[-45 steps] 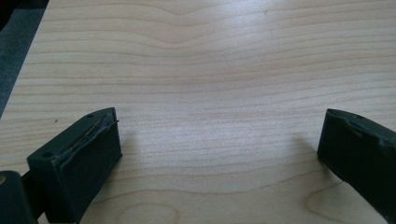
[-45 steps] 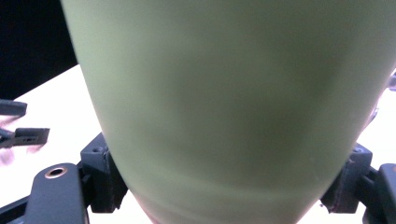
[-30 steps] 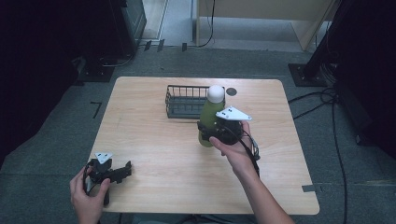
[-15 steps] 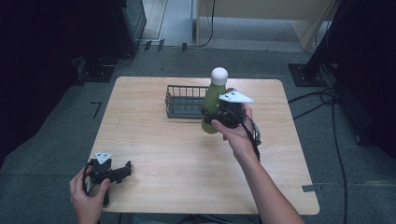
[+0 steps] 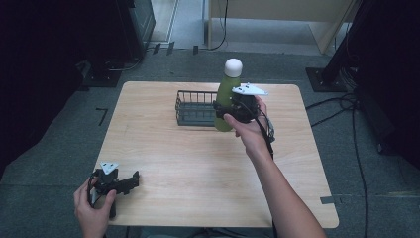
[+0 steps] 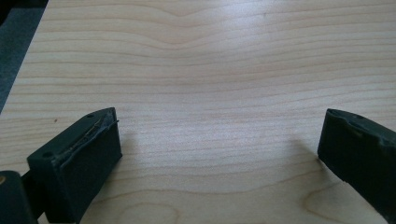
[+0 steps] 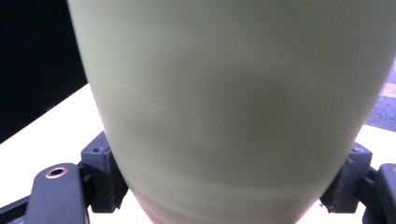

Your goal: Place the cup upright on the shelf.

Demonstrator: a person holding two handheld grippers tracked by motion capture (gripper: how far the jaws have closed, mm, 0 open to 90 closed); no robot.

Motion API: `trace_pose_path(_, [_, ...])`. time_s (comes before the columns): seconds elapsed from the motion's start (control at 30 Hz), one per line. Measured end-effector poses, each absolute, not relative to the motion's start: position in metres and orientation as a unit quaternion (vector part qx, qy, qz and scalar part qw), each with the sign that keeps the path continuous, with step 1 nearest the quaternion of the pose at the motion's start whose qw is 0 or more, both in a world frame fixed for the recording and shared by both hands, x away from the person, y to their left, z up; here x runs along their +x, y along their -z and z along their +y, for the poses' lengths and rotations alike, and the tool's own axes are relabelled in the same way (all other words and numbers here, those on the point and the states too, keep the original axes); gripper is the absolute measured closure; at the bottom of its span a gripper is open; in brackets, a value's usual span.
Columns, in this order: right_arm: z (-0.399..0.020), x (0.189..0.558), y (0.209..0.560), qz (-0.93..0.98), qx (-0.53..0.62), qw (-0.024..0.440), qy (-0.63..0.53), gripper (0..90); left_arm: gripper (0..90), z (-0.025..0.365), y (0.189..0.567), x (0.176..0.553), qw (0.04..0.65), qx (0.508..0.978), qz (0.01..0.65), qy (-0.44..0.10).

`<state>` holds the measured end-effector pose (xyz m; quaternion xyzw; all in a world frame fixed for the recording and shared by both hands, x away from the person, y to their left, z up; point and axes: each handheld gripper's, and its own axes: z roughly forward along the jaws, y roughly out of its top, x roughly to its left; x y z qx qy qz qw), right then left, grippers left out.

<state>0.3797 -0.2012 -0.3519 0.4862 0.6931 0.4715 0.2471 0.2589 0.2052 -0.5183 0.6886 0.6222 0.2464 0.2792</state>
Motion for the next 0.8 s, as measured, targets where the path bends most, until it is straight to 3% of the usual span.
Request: trace_pose_path(0.8, [-0.203,0.436,0.340,0.669,0.511,0.270,-0.468,20.0,0.0,0.206,0.518,0.259,0.284,0.686,0.623,-0.244])
